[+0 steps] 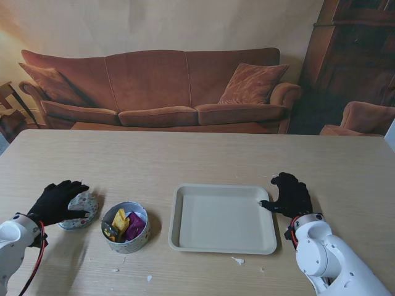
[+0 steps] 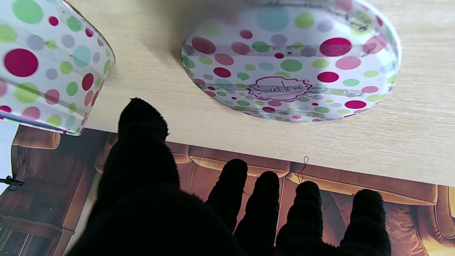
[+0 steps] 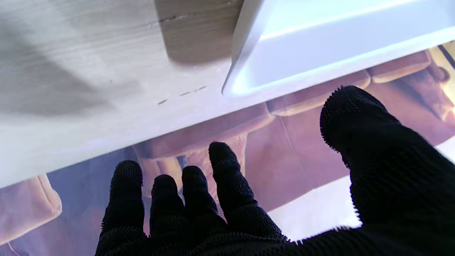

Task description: Pour cookies into a cookie box

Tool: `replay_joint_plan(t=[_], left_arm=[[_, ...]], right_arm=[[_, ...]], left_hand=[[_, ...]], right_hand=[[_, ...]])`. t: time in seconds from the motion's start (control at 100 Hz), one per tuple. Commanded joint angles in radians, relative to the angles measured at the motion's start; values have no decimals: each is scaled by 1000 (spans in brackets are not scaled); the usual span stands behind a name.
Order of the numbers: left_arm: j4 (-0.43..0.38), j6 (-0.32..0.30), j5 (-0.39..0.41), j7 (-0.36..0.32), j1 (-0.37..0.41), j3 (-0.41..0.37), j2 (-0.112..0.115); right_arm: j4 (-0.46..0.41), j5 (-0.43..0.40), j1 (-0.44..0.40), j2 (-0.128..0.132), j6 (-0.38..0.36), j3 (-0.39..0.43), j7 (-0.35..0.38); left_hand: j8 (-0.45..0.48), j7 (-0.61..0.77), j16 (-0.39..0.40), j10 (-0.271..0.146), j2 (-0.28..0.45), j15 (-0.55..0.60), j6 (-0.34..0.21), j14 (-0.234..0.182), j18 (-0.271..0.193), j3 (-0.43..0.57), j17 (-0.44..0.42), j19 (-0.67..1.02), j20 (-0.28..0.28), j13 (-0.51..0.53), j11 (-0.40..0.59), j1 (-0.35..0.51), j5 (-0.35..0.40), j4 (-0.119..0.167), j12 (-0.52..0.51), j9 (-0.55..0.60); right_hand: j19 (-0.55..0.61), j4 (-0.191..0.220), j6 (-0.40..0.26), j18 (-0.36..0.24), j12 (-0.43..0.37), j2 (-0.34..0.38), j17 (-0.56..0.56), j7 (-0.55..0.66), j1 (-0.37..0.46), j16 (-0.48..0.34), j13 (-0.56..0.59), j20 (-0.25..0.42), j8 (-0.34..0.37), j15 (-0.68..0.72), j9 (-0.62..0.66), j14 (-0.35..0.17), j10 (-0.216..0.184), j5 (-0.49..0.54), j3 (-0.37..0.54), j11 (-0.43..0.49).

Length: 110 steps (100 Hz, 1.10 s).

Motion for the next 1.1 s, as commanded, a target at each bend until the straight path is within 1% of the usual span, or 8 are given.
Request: replay_joint_plan(t=[0.0,0.27,0.36,0.5,0.62,0.81,1.01,1.09], left_arm=[[2,4,5,-22,-7,3,3],[57,29,24,-44,-65,46,13],[84,49,21,-61,-93,72,17],[138,60,52,-40,-140,118,24],[169,69,42,-48,-172,148,26],[203,75,35,-66,-210,187,30],[210,90,7,-119,-227,211,33],[209,92,-10,-120,-223,210,30]], right_arm=[[-23,-8,-18,-8,-19,9,14],[-104,-46,-83,-27,-131,26,-157],[-149,-62,-116,-30,-162,28,-192],[-208,-82,-161,-34,-205,19,-237],[-244,-114,-198,-34,-236,7,-280],[-279,-145,-238,-34,-260,-31,-335],[-279,-161,-238,-36,-271,-86,-383],[-271,-167,-232,-36,-270,-105,-404]], left_hand=[[3,-6,-2,2,19,-15,7,-16,-5,5,-9,-24,13,-27,1,-6,-4,14,3,-31],[1,-19,-12,-5,6,-30,-5,-30,-3,4,-12,-43,17,-56,-13,-12,-41,16,-5,-70],[0,-25,-13,-5,7,-33,-5,-34,-9,7,-15,-48,19,-69,-20,-13,-63,19,-8,-104],[3,-24,-13,-6,4,-31,-15,-35,-7,5,-16,-52,24,-74,-19,-23,-70,19,-6,-111],[4,-25,-15,-9,-3,-34,-25,-36,-11,5,-22,-58,26,-84,-23,-26,-80,20,-6,-124],[5,-27,-18,-14,-18,-37,-41,-38,-10,7,-18,-62,30,-92,-29,-30,-94,21,-8,-136],[2,-32,-20,-17,-18,-34,-49,-31,0,8,-9,-58,37,-87,-33,-43,-108,22,-10,-143],[3,-29,-20,-15,-21,-31,-49,-27,5,8,-5,-53,41,-82,-33,-44,-102,22,-10,-143]], right_hand=[[-39,29,7,-21,-2,16,-18,-44,-28,-19,-25,-12,1,-33,-47,-7,-14,-39,-19,6],[-36,33,-41,21,4,18,31,3,-8,-14,24,8,20,-17,-7,18,-6,-12,-1,30],[-28,33,-50,33,5,16,43,15,-6,-11,42,13,25,-12,15,25,-4,-2,3,33],[-14,33,-56,46,2,21,58,24,-2,-9,63,20,30,-8,40,35,-1,10,8,27],[0,34,-64,65,0,25,71,29,-2,-7,93,23,33,-2,75,43,2,24,8,20],[12,35,-74,81,-3,30,77,29,0,-8,116,21,35,-5,102,50,1,41,7,8],[24,37,-85,94,-6,35,86,33,10,-8,140,20,39,-7,130,57,3,64,11,-4],[27,39,-90,98,-6,35,89,40,23,-6,149,20,43,-4,142,59,3,77,17,-6]])
